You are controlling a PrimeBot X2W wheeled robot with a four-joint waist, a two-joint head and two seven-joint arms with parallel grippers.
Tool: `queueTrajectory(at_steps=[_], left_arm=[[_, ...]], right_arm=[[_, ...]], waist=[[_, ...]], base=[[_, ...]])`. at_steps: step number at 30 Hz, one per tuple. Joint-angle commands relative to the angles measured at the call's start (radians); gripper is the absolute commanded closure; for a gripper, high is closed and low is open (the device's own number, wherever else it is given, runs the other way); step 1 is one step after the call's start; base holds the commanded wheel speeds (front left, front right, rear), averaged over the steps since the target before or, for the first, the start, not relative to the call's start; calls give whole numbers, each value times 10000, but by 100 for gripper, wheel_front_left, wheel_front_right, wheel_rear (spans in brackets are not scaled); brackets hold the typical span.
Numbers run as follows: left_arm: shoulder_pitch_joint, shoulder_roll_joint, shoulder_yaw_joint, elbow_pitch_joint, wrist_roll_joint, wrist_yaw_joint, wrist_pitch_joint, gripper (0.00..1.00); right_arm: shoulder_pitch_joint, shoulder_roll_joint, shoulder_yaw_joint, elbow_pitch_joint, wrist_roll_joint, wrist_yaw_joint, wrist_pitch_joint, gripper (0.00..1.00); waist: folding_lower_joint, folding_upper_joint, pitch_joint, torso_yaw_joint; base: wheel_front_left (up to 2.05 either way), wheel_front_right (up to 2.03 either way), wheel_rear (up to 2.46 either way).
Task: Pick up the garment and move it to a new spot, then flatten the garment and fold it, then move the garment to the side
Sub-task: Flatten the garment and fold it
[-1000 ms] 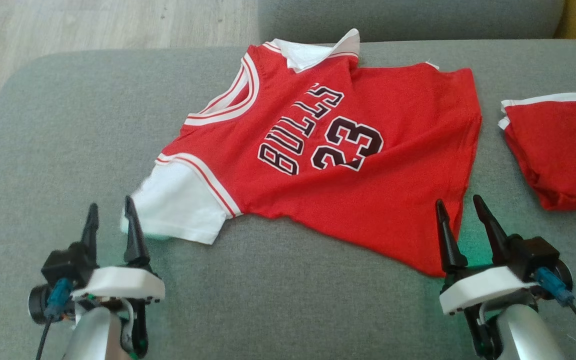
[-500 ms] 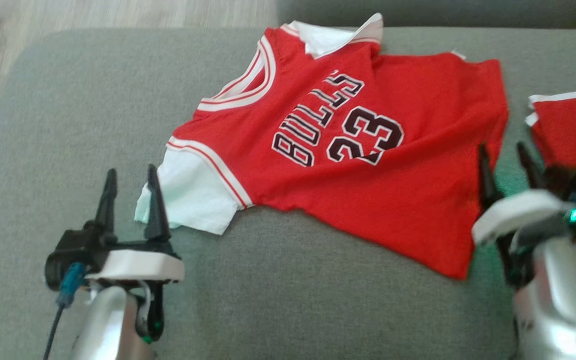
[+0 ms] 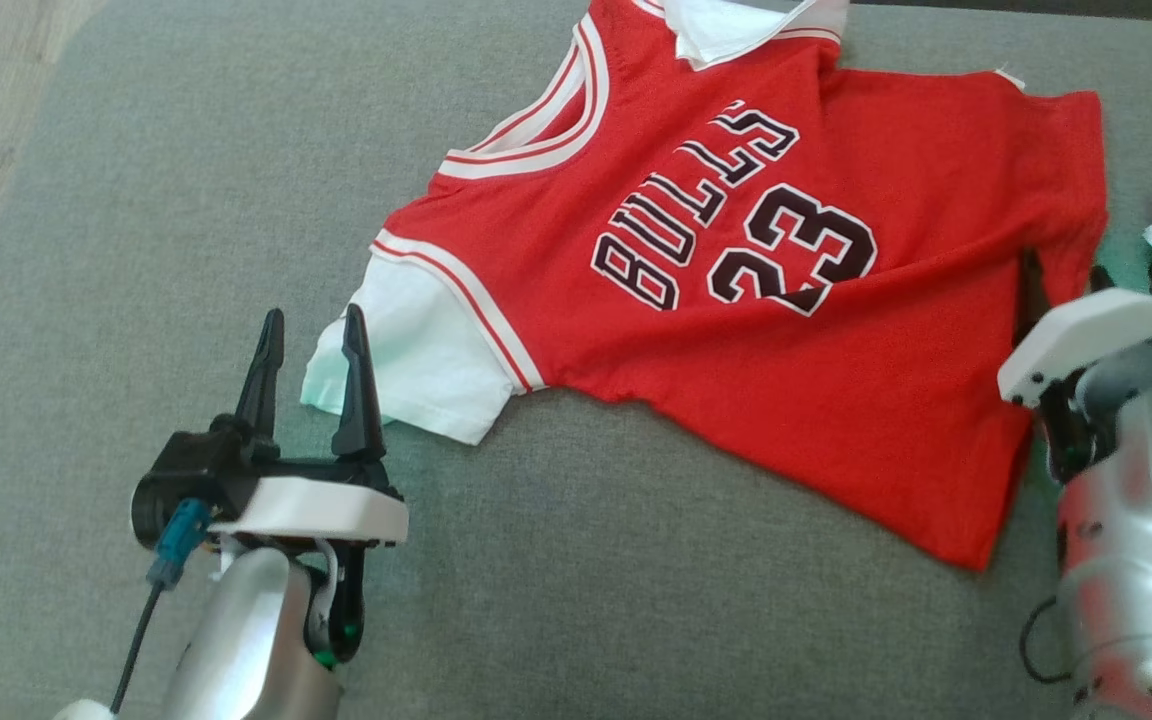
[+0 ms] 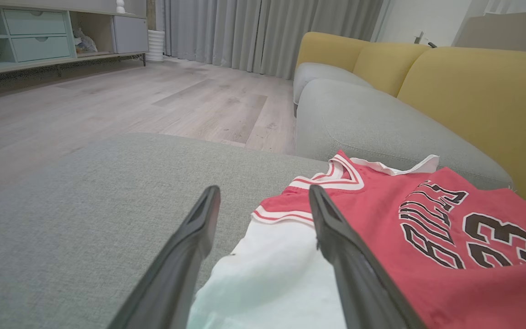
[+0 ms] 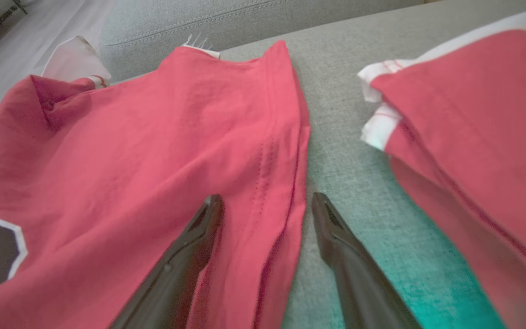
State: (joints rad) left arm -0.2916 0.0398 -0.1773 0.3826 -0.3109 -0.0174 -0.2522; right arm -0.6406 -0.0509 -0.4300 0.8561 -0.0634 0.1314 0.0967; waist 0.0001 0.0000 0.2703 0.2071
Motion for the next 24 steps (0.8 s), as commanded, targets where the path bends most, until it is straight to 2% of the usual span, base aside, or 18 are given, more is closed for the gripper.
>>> queueTrajectory(at_steps=[1, 2, 3, 4, 8, 13, 18, 22, 23, 24], left_arm=[[-357, 106, 229, -304, -111, 64, -95, 0], [-366, 106, 213, -305, -127, 68, -95, 0], [-373, 105, 198, -306, -141, 72, -95, 0], [-381, 105, 185, -308, -151, 76, -95, 0], [-444, 105, 151, -323, -191, 84, -95, 0], [-566, 105, 48, -347, -261, 96, -95, 0], [-672, 105, -94, -375, -363, 99, -95, 0], [-737, 105, -137, -373, -377, 109, -95, 0], [-748, 105, -134, -377, -377, 113, -95, 0], [-762, 105, -127, -385, -377, 116, -95, 0]], right_arm=[[-332, 3, 191, 13, -162, -7, -18, 0], [-426, 3, 186, 215, -191, -7, -3, 0], [-507, 4, 182, 388, -235, -7, 4, 68], [-570, 4, 234, 499, -353, -7, -55, 100], [-901, -151, 311, 593, -771, -7, -568, 100], [-1590, -821, 476, 524, -1575, -7, -1013, 100], [-2460, -1536, 854, 584, -2455, -7, -1054, 100], [-3104, -1823, 1264, 940, -2785, -7, -1071, 100], [-3228, -1870, 1370, 1082, -2824, -7, -1065, 96], [-3337, -1909, 1486, 1229, -2859, -7, -1062, 16]], waist=[[-1, 0, 29, 26], [-1, 0, 47, 42], [-1, 0, 64, 55], [-1, 0, 80, 67], [-1, 0, 169, 123], [-1, 0, 308, 271], [-1, 0, 455, 459], [-1, 0, 560, 528], [-1, 0, 585, 523], [-1, 0, 613, 512]], base=[[0, 0, 0], [0, 0, 0], [0, 0, 0], [0, 0, 0], [0, 0, 0], [0, 0, 0], [0, 0, 0], [0, 0, 0], [0, 0, 0], [0, 0, 0]])
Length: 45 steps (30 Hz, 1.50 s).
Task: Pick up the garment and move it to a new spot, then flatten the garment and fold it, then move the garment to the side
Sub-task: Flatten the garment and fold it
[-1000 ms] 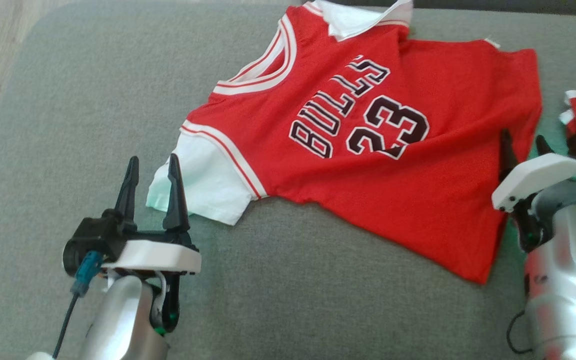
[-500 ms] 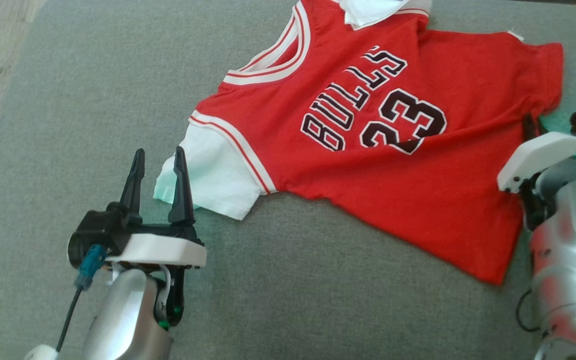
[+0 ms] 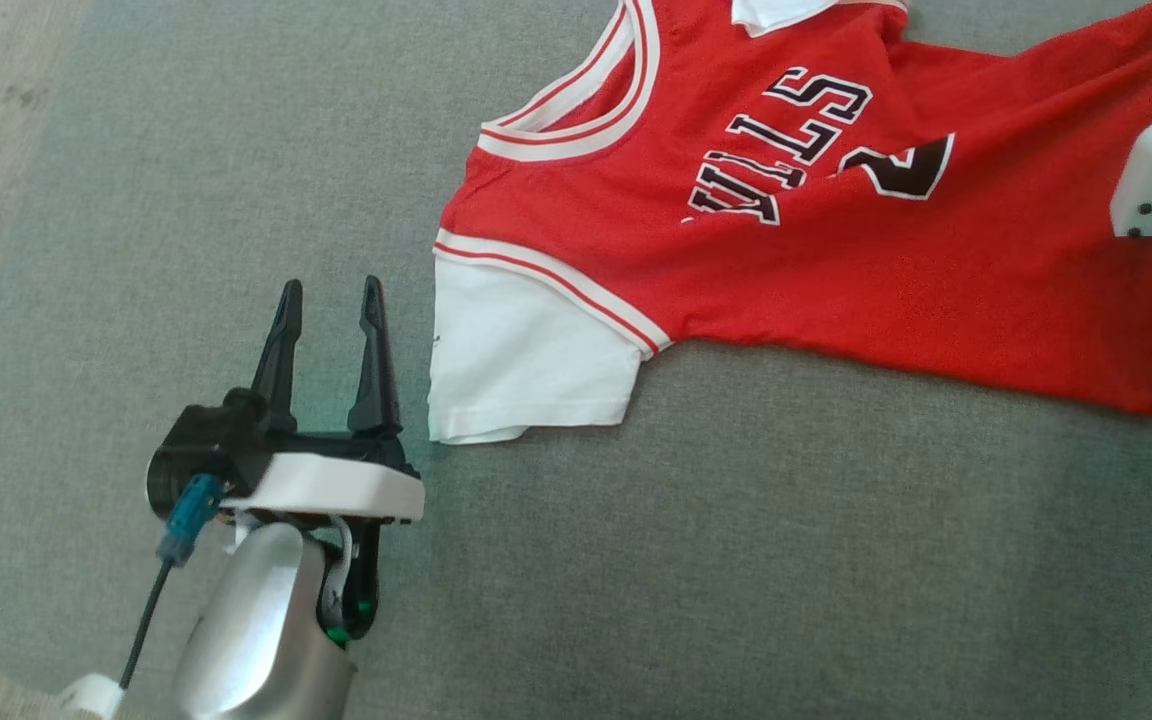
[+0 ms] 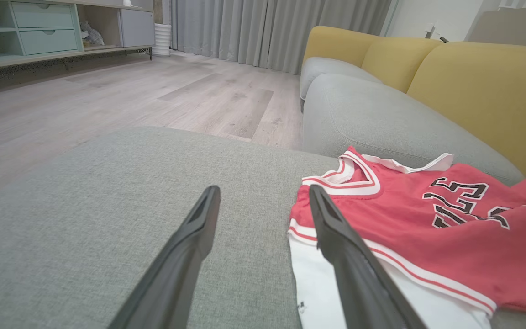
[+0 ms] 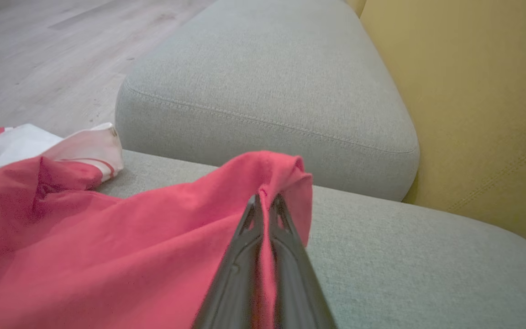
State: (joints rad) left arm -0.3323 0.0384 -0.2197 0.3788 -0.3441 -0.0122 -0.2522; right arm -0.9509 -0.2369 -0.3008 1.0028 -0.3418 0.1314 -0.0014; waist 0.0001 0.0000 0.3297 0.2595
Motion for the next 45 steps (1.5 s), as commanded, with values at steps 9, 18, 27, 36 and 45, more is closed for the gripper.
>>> queueTrajectory(at_steps=[9, 18, 27, 36, 45], left_arm=[[-396, 118, 363, -391, -37, 81, -95, 0], [42, 118, 524, -350, 95, 121, -95, 0], [579, 118, 540, -298, 142, 172, -95, 0], [1015, 118, 506, -204, 198, 176, -95, 0], [896, 143, 42, 989, 389, -49, 14, 0]], right_arm=[[-239, 132, 497, 220, 592, -7, -1374, 0], [1489, 1259, 835, -1061, 1847, -7, -2544, 0], [5793, 1857, 2069, -5216, 3576, -7, -2600, 0], [8494, 1865, 2678, -7201, 4719, -7, -2602, 0], [8578, 1866, 2854, -7595, 4807, -7, -2602, 0]], waist=[[-1, 0, -303, -390], [-1, 0, -1284, -1009], [-1, 0, -2114, -1363], [-1, 0, -2364, -1496], [-1, 0, -2297, -1516]], base=[[0, 0, 0], [0, 0, 0], [0, 0, 0], [0, 0, 0], [0, 0, 0]])
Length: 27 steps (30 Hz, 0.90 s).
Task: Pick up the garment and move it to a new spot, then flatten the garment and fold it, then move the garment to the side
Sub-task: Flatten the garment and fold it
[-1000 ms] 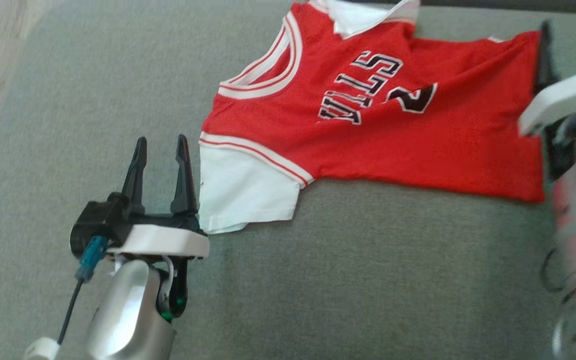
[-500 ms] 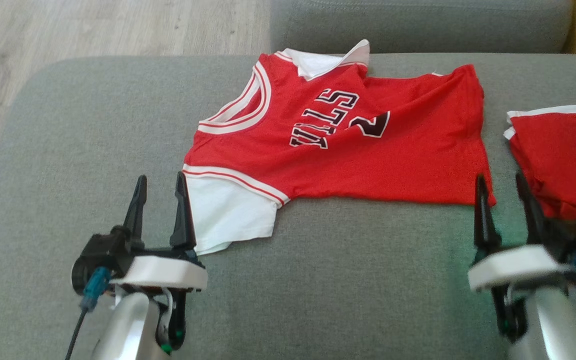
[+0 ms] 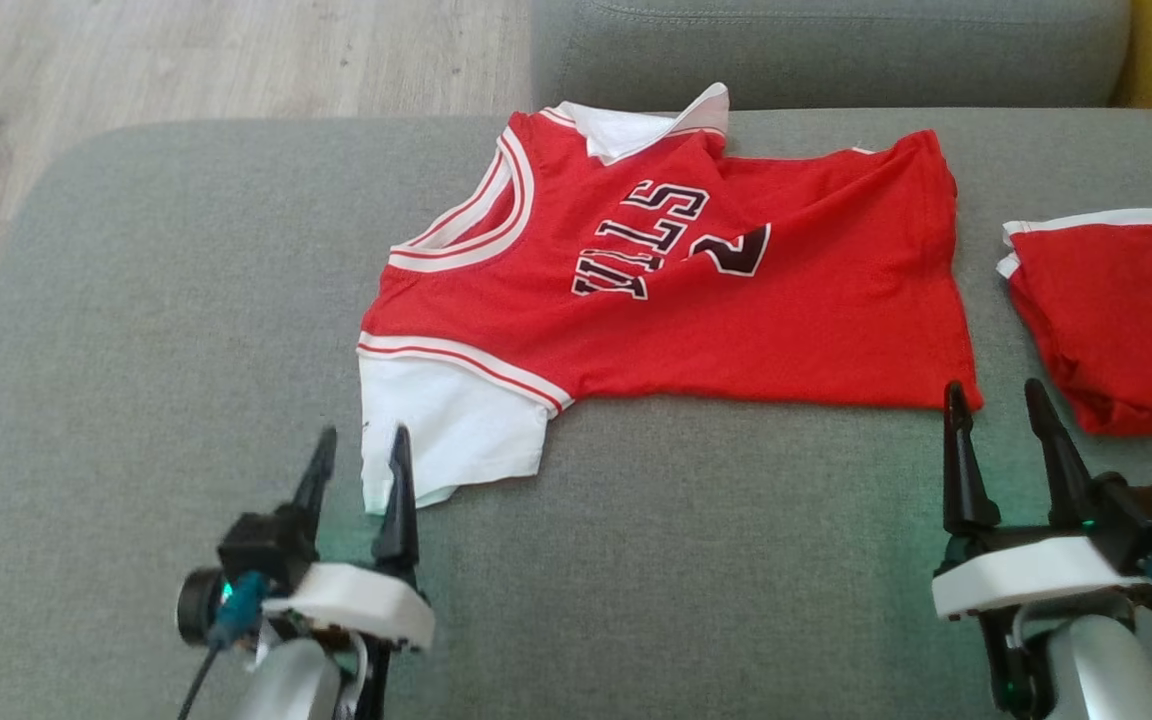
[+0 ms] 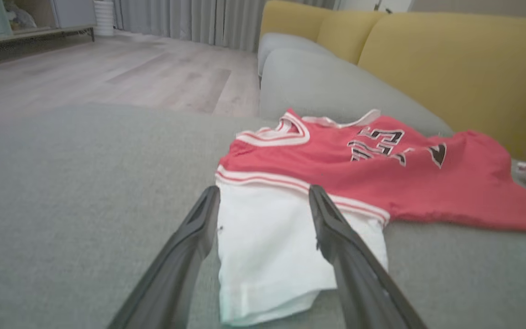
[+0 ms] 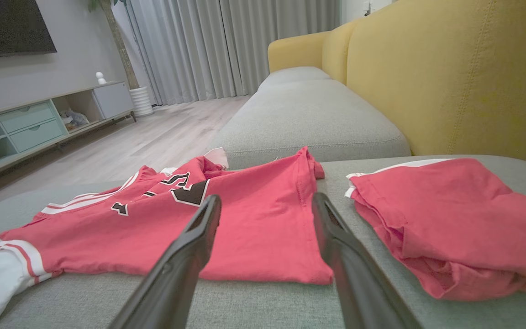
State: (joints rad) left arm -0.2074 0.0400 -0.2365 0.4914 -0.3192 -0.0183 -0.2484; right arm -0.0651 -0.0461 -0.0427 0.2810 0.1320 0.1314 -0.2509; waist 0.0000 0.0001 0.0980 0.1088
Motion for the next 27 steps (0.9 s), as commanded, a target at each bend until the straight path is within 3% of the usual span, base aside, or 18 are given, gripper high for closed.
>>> queueTrajectory(at_steps=[1, 8, 20, 21, 23, 27], left_arm=[[-427, 155, 181, 102, 206, 80, 23, 0], [-1116, 341, 307, 1914, 261, 672, 787, 0], [-1609, 377, 27, 3335, 109, 372, 1686, 0], [-1622, 370, -4, 3410, 84, 328, 1776, 20], [-1651, 359, -81, 3490, 55, 227, 1871, 100], [-1749, 332, -38, 3169, -55, 161, 1287, 100]], right_arm=[[-277, -42, 310, -384, 77, -7, -108, 0], [-293, -42, 482, -328, 164, -7, -108, 0], [-402, -42, 457, -308, 323, -7, -108, 0], [-405, -42, 462, -297, 334, -7, -108, 0], [-407, -42, 477, -260, 353, -7, -108, 0], [-507, -41, 397, 224, 220, -7, -108, 0]], waist=[[0, -1, 47, -26], [0, -1, 360, -248], [0, -1, 490, -440], [0, -1, 488, -447], [0, -1, 479, -445], [0, -1, 465, -371]], base=[[0, 0, 0], [0, 0, 0], [0, 0, 0], [0, 0, 0], [0, 0, 0], [0, 0, 0]])
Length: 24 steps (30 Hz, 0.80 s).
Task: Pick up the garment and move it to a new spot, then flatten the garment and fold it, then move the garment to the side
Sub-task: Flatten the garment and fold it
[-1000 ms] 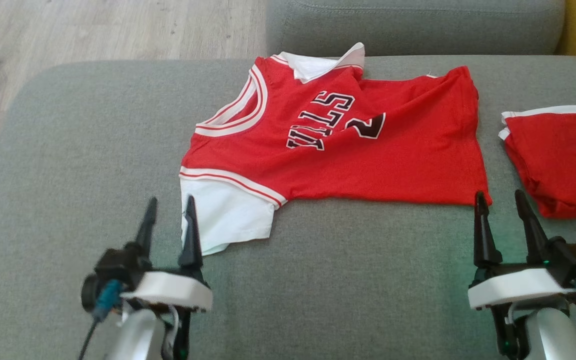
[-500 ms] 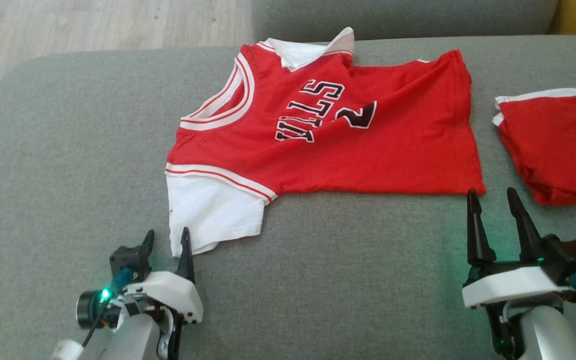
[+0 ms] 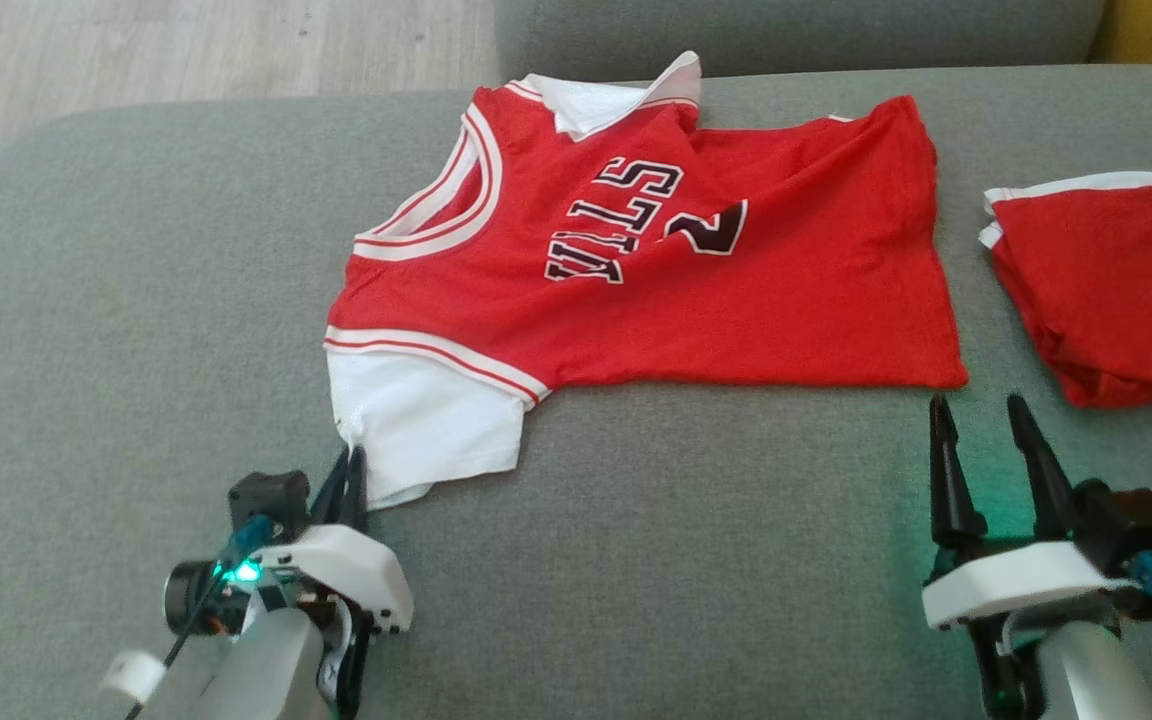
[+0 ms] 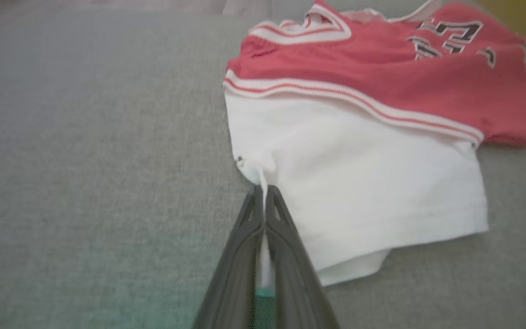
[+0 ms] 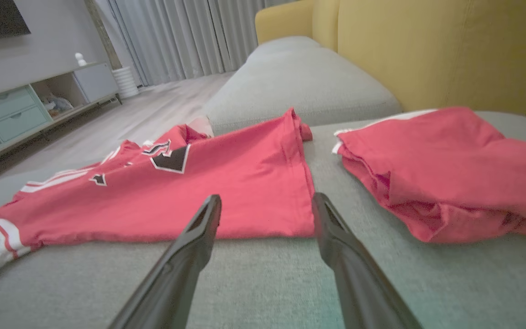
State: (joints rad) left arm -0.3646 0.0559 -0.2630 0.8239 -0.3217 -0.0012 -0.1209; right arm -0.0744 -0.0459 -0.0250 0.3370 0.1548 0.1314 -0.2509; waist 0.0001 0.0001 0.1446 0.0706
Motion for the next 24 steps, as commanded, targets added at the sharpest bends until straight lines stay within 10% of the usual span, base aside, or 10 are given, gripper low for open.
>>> queueTrajectory(at_steps=[1, 23, 24], left_arm=[[-211, 168, 273, -331, -73, -40, -294, 100], [367, 37, 613, -3839, 404, -633, -1407, 100], [371, 31, 621, -3850, 418, -642, -1407, 100]], right_arm=[[-473, -43, 111, -64, -97, -7, -106, 0], [-3811, -43, -1374, 6015, 109, -7, 537, 0], [-3878, -43, -1344, 6206, 94, -7, 474, 25]], waist=[[-1, -1, 0, 46], [-1, -1, 329, 589], [-1, -1, 320, 585]], base=[[0, 0, 0], [0, 0, 0], [0, 0, 0]])
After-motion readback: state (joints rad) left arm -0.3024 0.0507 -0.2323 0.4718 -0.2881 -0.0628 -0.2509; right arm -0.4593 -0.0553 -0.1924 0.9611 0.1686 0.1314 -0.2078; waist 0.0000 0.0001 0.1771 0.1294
